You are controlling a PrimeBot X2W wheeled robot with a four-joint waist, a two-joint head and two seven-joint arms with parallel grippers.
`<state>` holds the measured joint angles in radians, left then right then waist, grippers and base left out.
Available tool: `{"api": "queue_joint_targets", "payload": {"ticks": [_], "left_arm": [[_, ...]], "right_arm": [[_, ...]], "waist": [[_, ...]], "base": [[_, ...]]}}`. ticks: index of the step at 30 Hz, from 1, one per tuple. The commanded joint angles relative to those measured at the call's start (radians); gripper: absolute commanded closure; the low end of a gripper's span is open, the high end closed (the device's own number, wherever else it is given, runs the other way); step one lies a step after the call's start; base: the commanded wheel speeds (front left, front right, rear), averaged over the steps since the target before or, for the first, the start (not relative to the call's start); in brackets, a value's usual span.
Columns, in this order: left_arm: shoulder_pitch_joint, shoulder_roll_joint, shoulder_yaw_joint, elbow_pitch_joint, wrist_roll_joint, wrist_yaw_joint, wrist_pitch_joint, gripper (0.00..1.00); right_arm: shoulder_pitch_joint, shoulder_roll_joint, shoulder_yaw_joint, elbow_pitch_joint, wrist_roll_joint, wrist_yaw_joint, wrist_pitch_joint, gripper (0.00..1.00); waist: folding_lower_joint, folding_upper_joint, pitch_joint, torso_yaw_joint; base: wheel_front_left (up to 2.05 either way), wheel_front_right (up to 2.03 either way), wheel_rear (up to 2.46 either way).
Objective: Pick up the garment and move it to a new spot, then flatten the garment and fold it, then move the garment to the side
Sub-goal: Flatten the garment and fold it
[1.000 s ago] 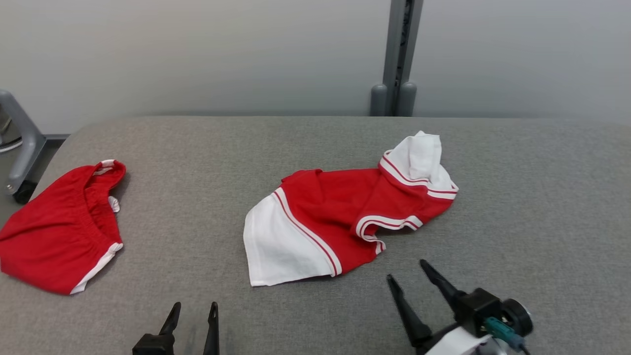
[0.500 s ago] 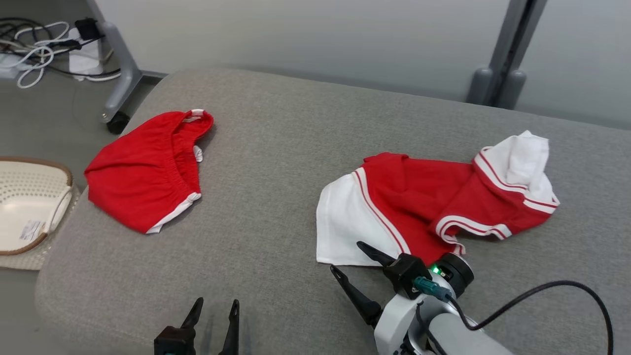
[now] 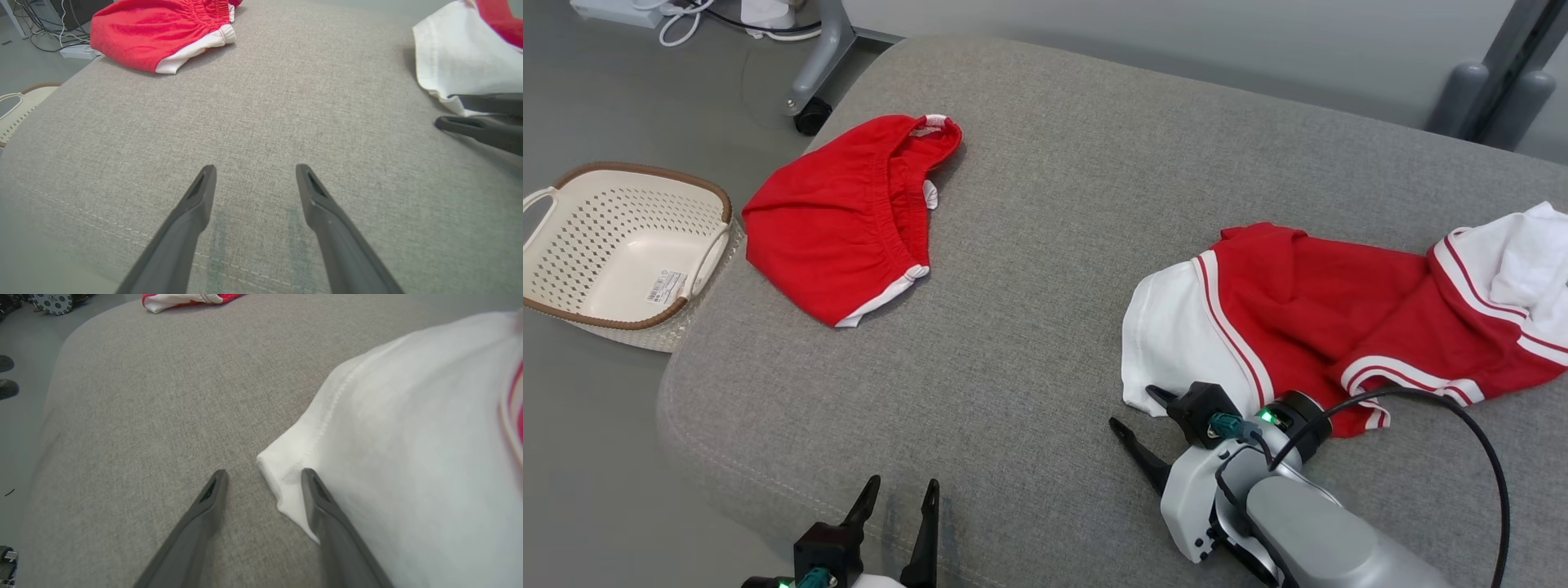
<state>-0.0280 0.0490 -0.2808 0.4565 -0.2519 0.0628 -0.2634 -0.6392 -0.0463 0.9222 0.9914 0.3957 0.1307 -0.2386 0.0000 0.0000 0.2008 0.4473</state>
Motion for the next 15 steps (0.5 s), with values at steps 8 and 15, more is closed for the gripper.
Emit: {"api": "queue_joint_targets", "payload": {"ticks": [8, 15], "left_arm": [[-0.021, 0.003, 0.019, -0.001, 0.004, 0.007, -0.002, 0.0], [-0.002, 0.003, 0.051, 0.005, 0.031, -0.009, -0.002, 0.0]], "right_arm": [[-0.07, -0.017, 0.021, 0.045, 0.076, 0.0, -0.026, 1.0], [-0.074, -0.059, -0.176, -0.153, 0.04, 0.0, -0.027, 1.0]], "waist": [[0.0, 0.0, -0.002, -0.041], [0.0, 0.0, -0.056, -0.118]], "base": [[0.0, 0.0, 0.0], [0.0, 0.0, 0.0]]}}
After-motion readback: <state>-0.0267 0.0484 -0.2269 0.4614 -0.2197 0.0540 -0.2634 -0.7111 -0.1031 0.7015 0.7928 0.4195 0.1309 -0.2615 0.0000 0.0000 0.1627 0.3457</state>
